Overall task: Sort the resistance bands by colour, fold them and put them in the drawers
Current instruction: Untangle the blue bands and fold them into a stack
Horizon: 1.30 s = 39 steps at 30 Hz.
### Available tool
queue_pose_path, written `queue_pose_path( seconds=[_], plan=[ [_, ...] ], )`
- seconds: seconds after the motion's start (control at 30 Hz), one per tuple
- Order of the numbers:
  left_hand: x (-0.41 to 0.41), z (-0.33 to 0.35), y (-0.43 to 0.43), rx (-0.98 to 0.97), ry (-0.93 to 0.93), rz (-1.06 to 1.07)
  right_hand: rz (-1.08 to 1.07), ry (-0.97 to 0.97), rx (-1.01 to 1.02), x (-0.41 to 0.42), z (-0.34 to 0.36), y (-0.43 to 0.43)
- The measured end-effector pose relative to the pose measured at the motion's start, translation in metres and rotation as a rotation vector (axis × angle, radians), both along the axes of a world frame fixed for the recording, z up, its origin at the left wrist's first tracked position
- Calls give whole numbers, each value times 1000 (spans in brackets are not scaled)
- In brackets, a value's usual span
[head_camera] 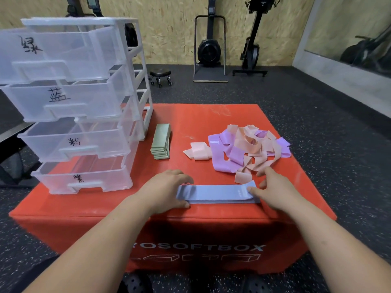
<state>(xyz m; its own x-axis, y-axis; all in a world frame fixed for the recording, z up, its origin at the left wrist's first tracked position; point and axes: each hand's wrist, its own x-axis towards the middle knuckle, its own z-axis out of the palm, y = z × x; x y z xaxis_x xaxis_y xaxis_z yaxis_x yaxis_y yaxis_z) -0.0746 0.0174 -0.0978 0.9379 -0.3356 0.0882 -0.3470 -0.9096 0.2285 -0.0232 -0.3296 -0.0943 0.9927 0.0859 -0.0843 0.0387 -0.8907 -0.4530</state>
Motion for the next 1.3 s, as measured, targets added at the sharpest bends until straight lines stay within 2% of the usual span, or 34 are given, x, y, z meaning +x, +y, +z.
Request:
queue_pose_path(
  seconds=[0.13, 0.33, 0.63, 0.87, 0.97, 1.13, 1.23, 1.3],
  plan=[
    [-2, -2, -5, -7, 16, 15, -80, 41, -6, -1, -8, 2],
    [-2, -1, -6, -45, 42, 37, -167, 112, 124, 1, -11, 3],
    [-3, 4, -9, -47, 64, 56, -127, 184, 141, 5, -5, 7],
    [-3, 6, -10, -42, 86, 75, -127, 117, 93, -1, 1, 14],
    [-3, 6, -10, -37, 89, 68, -151, 140, 223, 0, 3, 12],
    [-1, 4, -15, -77, 14, 13, -154, 176, 639, -6, 18, 15],
    [0, 8, -33, -332, -61, 35, -131, 194, 800, -14, 26, 26],
    [-2, 13, -53, -567, 33, 88, -120, 179, 856, -19, 26, 36]
  ],
)
